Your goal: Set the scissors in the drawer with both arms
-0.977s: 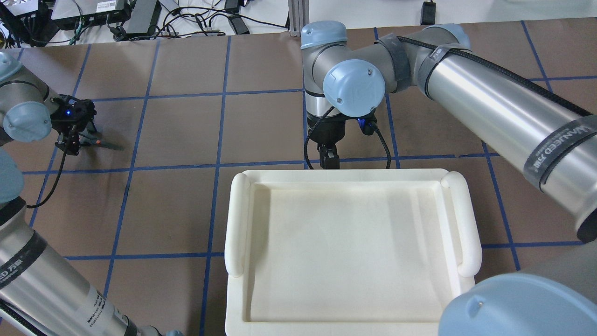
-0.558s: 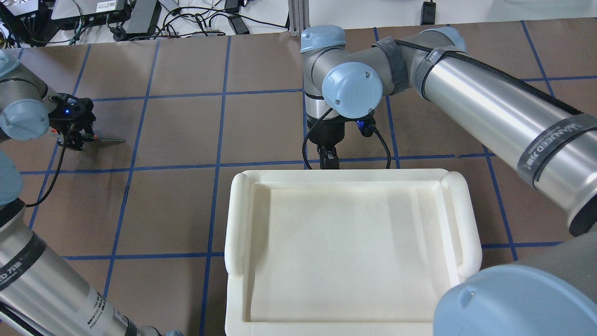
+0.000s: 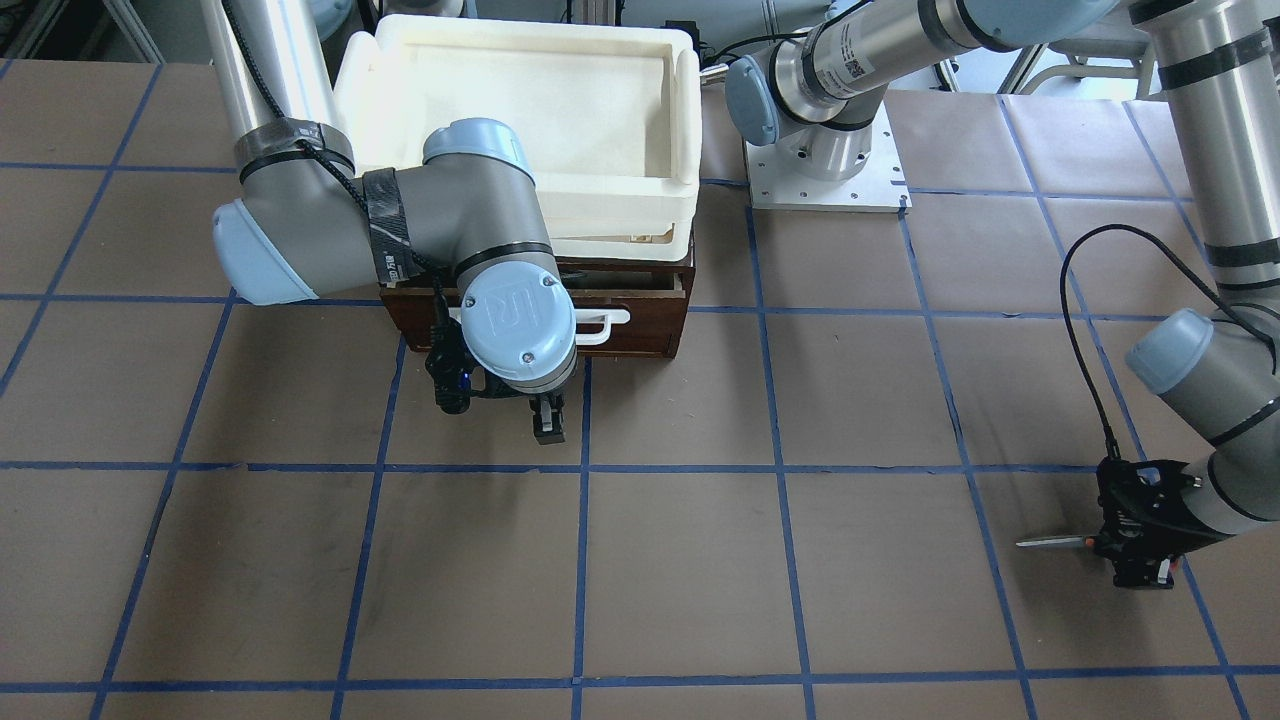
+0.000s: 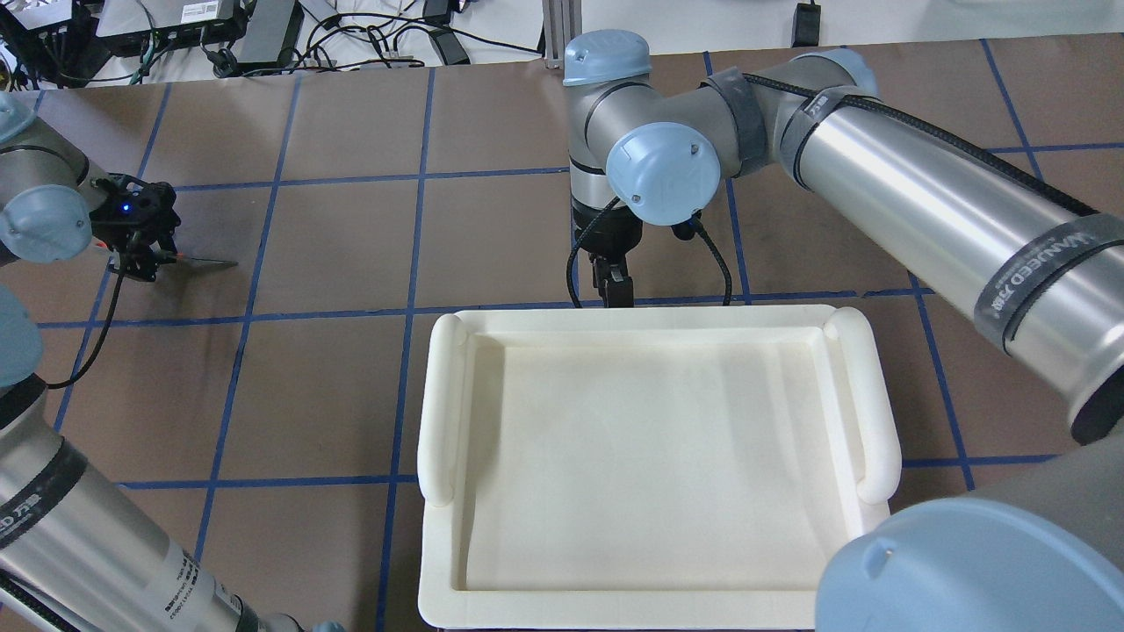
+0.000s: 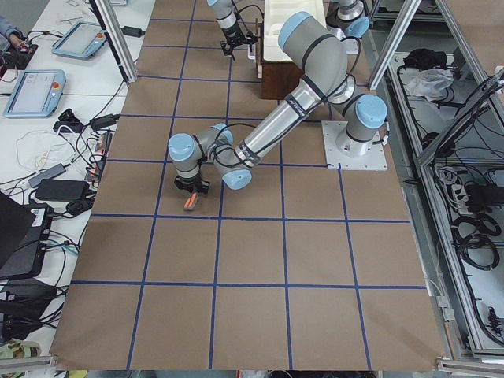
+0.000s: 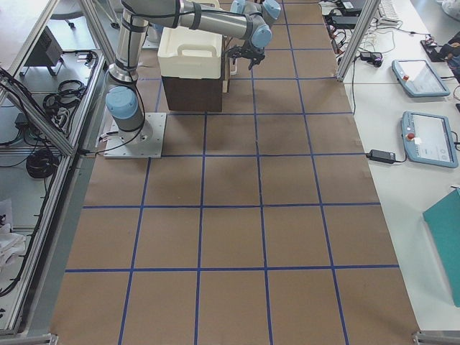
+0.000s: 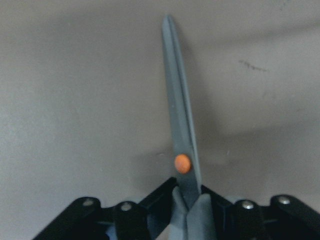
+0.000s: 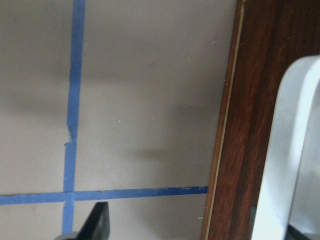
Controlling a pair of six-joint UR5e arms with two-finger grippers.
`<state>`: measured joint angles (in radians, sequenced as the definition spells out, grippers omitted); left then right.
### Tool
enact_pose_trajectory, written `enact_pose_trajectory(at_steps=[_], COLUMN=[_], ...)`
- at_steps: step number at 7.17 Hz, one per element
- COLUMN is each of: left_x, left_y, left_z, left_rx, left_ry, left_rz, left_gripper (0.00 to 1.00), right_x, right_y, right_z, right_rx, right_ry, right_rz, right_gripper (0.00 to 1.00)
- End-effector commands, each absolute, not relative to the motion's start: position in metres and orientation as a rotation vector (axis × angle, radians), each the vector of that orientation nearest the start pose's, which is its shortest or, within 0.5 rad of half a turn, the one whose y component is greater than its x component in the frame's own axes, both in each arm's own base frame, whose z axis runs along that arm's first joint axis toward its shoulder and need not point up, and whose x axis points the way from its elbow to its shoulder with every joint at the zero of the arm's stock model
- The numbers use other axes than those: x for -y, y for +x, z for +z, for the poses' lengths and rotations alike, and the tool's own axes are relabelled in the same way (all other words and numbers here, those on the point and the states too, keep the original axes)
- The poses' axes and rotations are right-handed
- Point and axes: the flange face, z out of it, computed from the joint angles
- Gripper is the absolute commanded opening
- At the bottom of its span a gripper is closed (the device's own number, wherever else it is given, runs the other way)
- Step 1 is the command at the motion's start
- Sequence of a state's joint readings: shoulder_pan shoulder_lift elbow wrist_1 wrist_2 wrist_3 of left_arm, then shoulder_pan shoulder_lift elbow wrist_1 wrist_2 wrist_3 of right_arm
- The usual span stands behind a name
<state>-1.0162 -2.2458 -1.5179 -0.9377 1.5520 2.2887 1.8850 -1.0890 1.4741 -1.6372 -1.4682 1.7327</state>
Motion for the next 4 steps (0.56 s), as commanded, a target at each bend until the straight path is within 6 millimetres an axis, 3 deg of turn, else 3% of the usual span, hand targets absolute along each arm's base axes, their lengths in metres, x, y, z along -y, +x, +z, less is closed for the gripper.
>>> enact_pose_trajectory(at_steps=[1,2,4], left_x=[0.6528,0.6527,0.6521], left_y=[0.2467,0.2466,0.2479], left_z=[0.1616,0.1604,0.1635], left_rx=[2.037,2.035,2.06], left_ry=[-2.391,-2.389,-2.374], left_rz=[0.019,0.019,0.015], left_gripper=[0.69,0.79,0.84], right_x=[0.5571,0.5602,0.5665], right_y=[0.3295,0.328,0.3235], right_z=[0.2715,0.2736,0.279], right_rx=[-2.534,-2.538,-2.541], right_ry=[2.108,2.099,2.077], right_rz=[0.378,0.346,0.331], right_gripper=[1.0,1.0,1.0])
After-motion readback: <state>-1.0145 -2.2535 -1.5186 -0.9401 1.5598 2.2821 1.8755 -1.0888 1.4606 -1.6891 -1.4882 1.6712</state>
